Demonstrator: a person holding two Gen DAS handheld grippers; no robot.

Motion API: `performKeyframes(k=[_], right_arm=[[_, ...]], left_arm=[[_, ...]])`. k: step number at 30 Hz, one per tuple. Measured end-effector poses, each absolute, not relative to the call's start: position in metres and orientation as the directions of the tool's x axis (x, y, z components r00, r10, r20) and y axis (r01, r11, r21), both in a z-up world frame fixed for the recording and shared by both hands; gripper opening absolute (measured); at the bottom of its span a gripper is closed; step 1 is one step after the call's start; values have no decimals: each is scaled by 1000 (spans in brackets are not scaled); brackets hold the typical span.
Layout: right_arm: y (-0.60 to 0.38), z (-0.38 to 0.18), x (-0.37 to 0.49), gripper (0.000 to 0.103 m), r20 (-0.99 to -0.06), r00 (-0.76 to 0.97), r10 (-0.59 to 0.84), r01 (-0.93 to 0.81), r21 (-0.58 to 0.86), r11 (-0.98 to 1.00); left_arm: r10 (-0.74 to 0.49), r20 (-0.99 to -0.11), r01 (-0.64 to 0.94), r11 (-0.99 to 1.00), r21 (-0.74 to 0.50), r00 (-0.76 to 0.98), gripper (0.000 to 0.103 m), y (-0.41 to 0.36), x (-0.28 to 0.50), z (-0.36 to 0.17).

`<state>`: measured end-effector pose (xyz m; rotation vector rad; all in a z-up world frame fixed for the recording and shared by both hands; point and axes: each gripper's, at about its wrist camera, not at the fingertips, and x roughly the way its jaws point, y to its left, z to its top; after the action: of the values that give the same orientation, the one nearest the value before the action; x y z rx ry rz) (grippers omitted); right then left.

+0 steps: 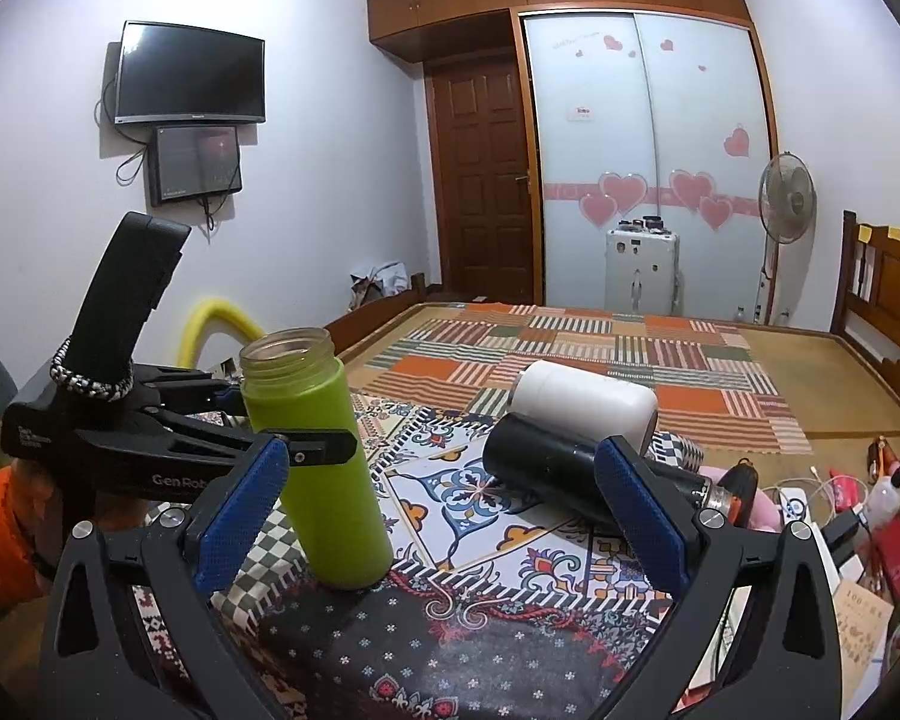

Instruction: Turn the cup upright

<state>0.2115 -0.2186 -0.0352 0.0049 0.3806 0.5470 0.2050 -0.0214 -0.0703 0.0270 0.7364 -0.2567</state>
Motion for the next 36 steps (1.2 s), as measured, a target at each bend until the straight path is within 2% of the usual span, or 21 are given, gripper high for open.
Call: performKeyframes(k=[4, 10, 21, 26, 28, 32, 34, 36], right_arm=[[-220, -32, 209, 102, -353, 788, 504, -500, 110, 859], [-224, -18, 193, 102, -322, 803, 501, -491, 117, 863], [-227, 21, 137, 102, -217, 846, 486, -472, 116, 874], [-226, 32, 114, 102, -170, 860, 481, -469, 110, 877], [-224, 35, 105, 103, -154, 868, 473, -461, 104, 881], [-220, 37, 94, 103, -135, 878, 460, -452, 87, 888], [-218, 36, 90, 103, -131, 885, 447, -441, 74, 894], [-216, 35, 87, 103, -130, 892, 433, -428, 65, 901]], left_arm=[[-213, -641, 220, 973, -69, 737, 71, -16, 195, -63], [-153, -560, 173, 985, -18, 814, 71, -11, 157, -42], [-61, -291, 67, 998, 12, 955, 71, -2, 49, 15], [-10, -201, 12, 1000, 8, 980, 73, 1, 10, 23], [-1, -172, 2, 1000, 6, 985, 82, 3, -4, 24], [17, -122, -15, 1000, 12, 992, 92, 1, -25, 23], [20, -105, -19, 1000, 12, 994, 100, 0, -34, 23], [26, -90, -25, 1000, 13, 996, 102, 0, -40, 22]])
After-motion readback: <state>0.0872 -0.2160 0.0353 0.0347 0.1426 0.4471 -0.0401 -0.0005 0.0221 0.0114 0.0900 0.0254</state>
